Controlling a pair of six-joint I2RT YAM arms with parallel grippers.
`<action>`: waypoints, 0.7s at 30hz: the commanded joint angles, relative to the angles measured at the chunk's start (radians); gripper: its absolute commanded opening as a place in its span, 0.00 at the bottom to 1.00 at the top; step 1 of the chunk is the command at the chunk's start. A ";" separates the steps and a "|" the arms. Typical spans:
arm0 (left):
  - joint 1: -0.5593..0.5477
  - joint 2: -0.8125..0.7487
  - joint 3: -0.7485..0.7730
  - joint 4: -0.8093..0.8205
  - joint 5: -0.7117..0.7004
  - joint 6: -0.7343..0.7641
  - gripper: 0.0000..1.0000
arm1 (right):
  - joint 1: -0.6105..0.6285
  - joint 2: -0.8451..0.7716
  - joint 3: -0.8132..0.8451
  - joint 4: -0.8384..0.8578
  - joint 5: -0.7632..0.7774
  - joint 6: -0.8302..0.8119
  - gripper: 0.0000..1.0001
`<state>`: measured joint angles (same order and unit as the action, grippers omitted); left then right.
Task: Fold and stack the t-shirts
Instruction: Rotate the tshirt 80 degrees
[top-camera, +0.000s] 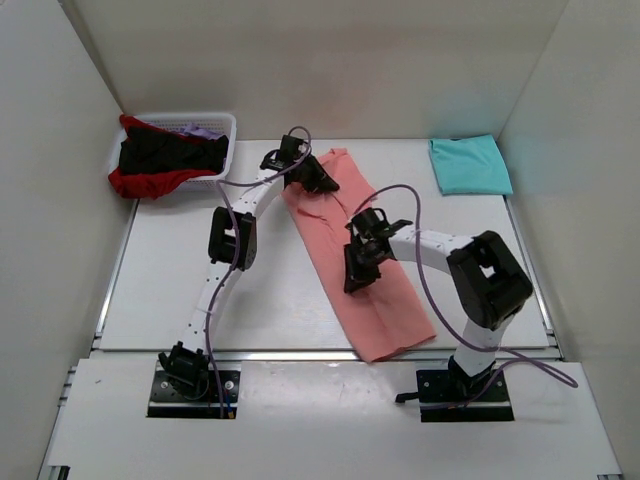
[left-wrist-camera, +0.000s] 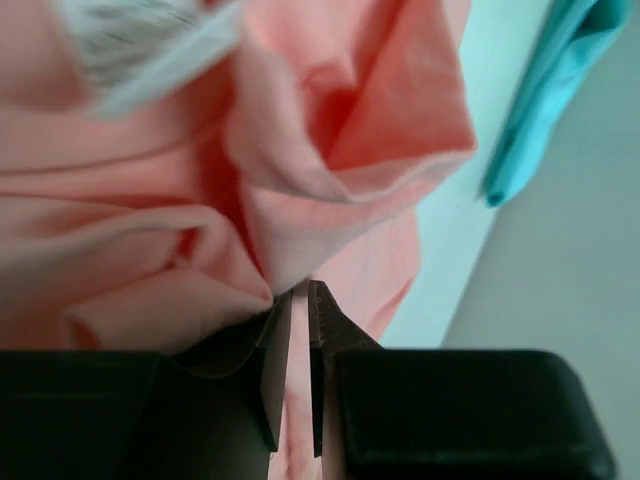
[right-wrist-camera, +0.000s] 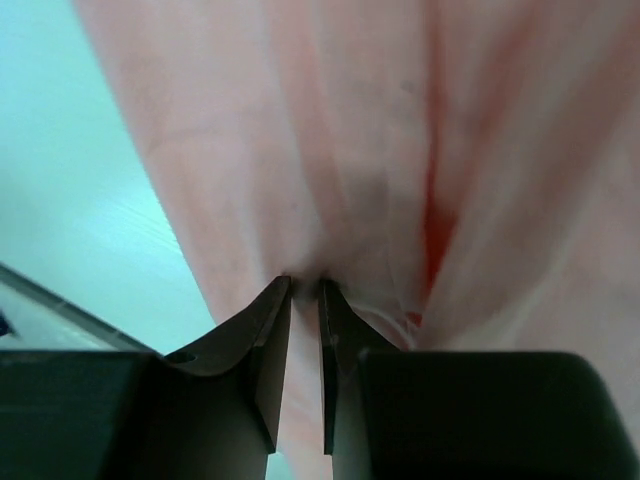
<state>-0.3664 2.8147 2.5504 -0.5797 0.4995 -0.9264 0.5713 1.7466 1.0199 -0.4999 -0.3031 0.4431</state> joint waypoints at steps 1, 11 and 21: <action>0.030 0.118 0.100 0.151 0.050 -0.142 0.24 | 0.073 0.097 0.078 0.116 -0.105 0.042 0.15; 0.083 0.121 0.082 0.567 0.160 -0.330 0.29 | 0.041 0.105 0.310 0.054 0.076 -0.067 0.12; 0.064 -0.084 0.196 0.220 0.221 -0.070 0.14 | -0.086 -0.119 0.111 0.021 0.226 -0.147 0.34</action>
<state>-0.2882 2.9055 2.6358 -0.1398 0.6838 -1.1671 0.5140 1.7157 1.1995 -0.4480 -0.1455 0.3313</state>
